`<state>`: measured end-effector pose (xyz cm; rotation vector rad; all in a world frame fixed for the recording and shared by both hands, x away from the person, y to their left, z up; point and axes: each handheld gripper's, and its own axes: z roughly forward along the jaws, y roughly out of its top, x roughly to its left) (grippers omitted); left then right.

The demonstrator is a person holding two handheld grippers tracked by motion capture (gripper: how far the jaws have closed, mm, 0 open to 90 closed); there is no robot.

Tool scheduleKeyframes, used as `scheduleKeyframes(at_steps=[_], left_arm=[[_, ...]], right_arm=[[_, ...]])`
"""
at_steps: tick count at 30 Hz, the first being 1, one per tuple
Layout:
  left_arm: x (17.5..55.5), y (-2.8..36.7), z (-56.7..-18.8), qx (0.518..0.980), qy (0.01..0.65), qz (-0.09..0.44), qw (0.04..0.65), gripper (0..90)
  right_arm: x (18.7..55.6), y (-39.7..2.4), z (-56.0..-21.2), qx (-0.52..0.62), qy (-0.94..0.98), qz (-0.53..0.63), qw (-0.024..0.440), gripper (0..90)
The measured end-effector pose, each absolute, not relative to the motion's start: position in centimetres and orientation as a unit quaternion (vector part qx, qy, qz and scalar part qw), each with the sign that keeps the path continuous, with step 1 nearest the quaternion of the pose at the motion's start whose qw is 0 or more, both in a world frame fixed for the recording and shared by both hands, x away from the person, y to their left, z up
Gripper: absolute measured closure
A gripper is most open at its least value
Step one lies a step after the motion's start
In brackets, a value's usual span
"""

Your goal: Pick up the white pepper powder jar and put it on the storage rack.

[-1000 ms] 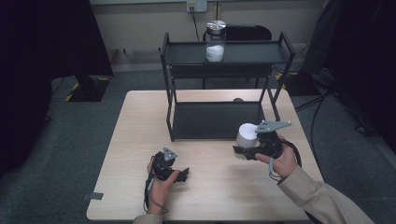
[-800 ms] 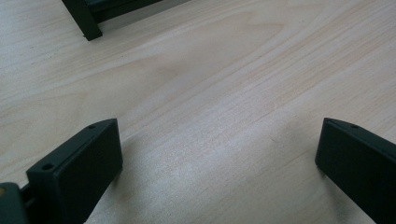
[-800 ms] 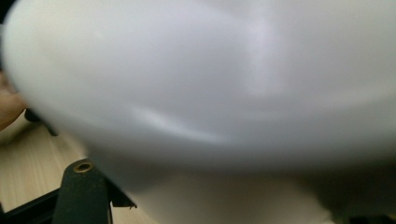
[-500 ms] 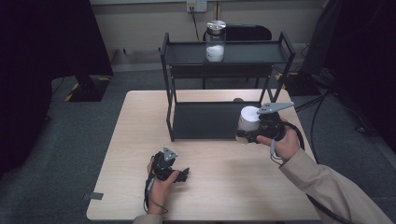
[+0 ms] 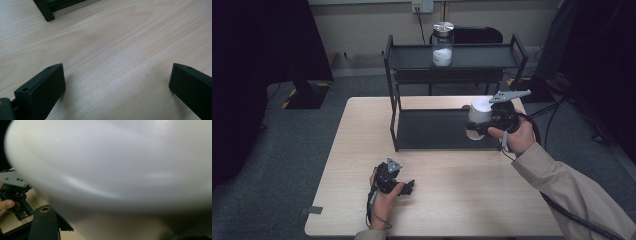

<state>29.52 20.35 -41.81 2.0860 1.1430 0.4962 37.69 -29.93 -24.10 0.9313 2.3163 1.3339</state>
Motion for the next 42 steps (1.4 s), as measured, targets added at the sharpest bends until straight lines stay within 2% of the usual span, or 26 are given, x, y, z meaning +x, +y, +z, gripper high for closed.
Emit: scheduleKeyframes(at_steps=[20,42], left_arm=[[29.5,20.4,-41.8,0.805,0.441,0.191,0.348,0.0],[29.5,20.4,-41.8,0.805,0.442,0.19,0.348,0.0]], right_arm=[[39.0,-29.4,-19.2,0.333,0.802,0.46,0.187,29.8],[40.1,-29.0,-14.1,0.34,0.798,0.456,0.2,30.0]])
